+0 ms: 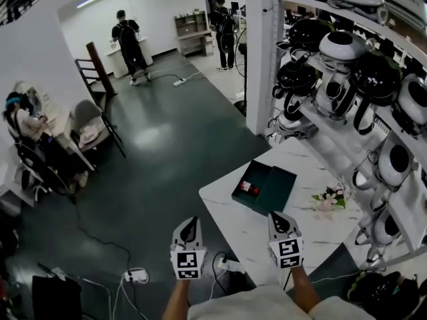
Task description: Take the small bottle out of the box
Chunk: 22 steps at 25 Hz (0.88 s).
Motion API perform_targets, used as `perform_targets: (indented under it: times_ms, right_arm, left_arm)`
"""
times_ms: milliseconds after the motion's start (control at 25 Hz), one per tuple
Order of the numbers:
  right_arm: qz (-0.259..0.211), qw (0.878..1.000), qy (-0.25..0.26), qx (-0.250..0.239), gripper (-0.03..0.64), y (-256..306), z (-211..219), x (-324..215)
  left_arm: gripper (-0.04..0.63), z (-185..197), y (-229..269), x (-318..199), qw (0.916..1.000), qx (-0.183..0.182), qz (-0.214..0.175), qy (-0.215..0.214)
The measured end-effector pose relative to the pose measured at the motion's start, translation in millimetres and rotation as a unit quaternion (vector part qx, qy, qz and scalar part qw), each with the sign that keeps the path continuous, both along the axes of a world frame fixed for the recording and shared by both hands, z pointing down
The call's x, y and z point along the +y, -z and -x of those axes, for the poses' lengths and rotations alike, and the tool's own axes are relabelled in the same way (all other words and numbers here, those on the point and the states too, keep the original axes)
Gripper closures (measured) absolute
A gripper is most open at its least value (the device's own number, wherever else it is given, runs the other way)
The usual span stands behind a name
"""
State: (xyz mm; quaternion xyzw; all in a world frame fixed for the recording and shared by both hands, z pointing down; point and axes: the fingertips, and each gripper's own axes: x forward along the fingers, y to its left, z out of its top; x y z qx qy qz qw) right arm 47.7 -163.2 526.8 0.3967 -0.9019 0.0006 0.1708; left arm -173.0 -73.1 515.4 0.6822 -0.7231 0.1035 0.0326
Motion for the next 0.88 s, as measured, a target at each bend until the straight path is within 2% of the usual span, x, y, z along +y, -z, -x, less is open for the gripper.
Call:
perform_targets:
  times_ms: [320, 640, 880]
  right_arm:
    - [0.014, 1.0, 0.006, -0.009, 0.597, -16, 9, -40]
    - [0.028, 0.999, 0.021, -0.007, 0.597, -26, 22, -48]
    - [0.035, 0.999, 0.013, 0.001, 0.597, -32, 31, -62]
  left_arm:
    - [0.578, 2, -5, -40, 0.9999, -0.009, 0.01, 0.0]
    - [0.577, 7, -12, -43, 0.9996, -0.013, 0.025, 0.007]
    - [0.578, 15, -17, -69, 0.9995, -0.01, 0.027, -0.01]
